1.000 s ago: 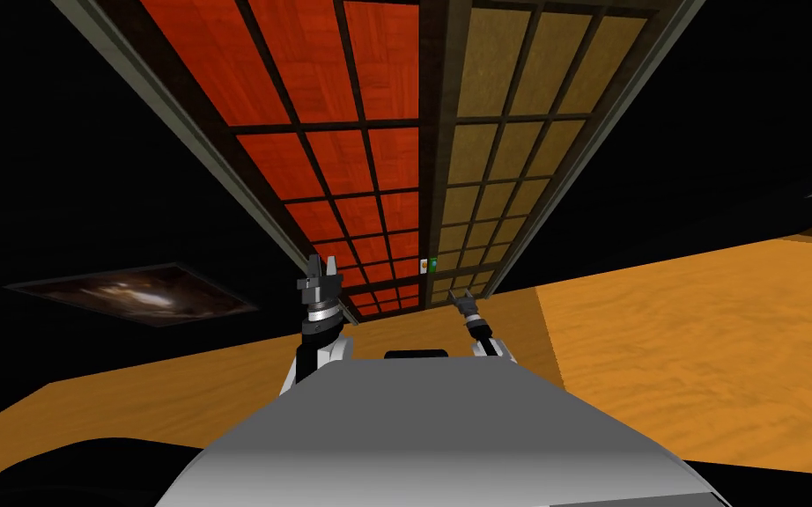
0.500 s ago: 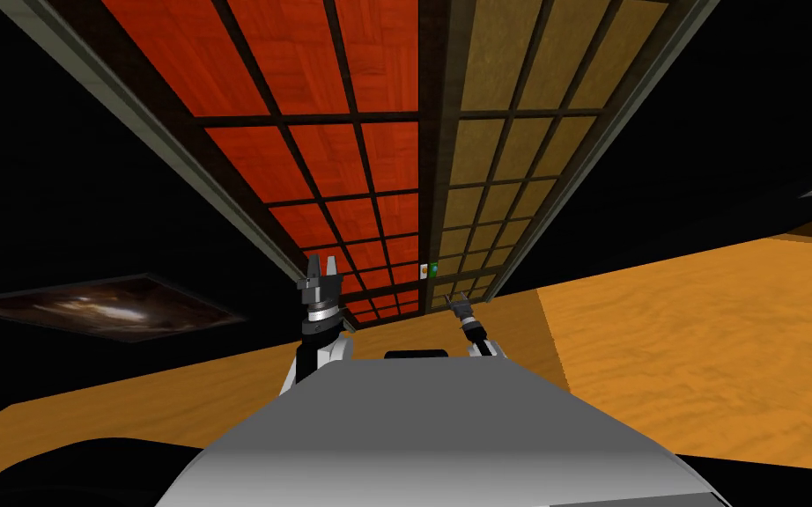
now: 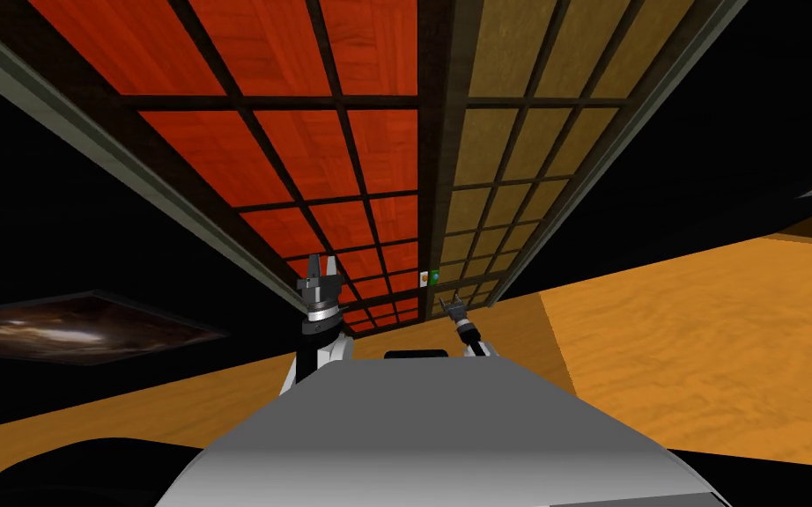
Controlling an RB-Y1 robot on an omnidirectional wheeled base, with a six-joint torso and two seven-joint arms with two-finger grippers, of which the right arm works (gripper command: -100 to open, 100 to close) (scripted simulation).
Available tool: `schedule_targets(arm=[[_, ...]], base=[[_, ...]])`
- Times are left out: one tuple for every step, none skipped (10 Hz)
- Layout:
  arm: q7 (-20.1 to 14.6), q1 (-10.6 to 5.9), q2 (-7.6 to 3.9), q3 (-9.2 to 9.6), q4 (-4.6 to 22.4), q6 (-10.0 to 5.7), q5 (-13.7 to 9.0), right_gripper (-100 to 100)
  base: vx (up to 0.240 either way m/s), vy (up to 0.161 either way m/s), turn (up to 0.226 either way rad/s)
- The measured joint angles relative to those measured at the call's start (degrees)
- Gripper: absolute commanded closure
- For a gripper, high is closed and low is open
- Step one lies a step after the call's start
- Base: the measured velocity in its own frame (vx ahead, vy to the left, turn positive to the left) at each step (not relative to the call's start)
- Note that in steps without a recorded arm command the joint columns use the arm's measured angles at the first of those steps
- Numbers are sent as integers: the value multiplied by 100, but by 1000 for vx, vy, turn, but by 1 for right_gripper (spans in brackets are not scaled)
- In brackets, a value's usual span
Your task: Pull the door open
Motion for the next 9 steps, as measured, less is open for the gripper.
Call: schedule_targets(arm=[[11,-4,2,0,5,-3,5,-100],[34,22,-97,-59,84,-9,-52,-100],[53,68,-198,-114,151,-26,-106,-100],[49,149,-255,-141,115,3,-140,-100],[131,122,-332,-231,302,-20,-224,-100],[154,209,-329,-237,223,9,-238,-100],[160,327,-378,-279,170,59,-296,-100],[227,299,-508,-394,382,43,-414,-100],[216,422,-524,-401,263,84,-437,-100]], base=[[-64,6,37],[-138,15,23],[-159,9,18],[-182,20,58],[-130,21,12],[-136,7,49],[-160,-16,76],[-105,-16,26],[-115,-38,74]])
